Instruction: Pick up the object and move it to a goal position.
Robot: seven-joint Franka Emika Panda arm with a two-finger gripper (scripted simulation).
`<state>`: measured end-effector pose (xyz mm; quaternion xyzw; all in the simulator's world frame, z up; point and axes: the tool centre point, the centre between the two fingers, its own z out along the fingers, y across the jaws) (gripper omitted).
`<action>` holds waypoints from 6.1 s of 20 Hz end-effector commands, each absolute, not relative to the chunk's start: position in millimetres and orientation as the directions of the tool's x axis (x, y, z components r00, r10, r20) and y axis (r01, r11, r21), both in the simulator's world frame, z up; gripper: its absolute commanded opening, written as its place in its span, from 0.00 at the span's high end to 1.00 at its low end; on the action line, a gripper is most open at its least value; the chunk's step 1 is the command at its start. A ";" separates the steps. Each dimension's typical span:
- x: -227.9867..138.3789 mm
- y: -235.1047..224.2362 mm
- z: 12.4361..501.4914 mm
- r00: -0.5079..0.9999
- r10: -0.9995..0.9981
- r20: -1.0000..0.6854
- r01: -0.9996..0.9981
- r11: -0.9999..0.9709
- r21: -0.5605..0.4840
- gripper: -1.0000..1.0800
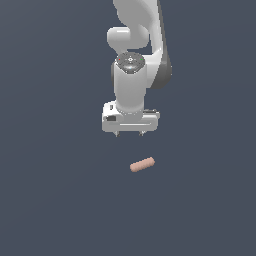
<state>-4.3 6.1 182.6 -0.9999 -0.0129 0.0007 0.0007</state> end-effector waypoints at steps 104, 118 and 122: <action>58.1 68.6 30.5 0.347 -0.938 0.000 -0.938 -0.347 0.000 0.04; 59.4 68.9 19.6 0.346 -0.938 0.000 -0.938 -0.346 0.000 1.00; 59.3 68.9 19.6 0.346 -0.938 0.000 -0.938 -0.346 0.000 1.00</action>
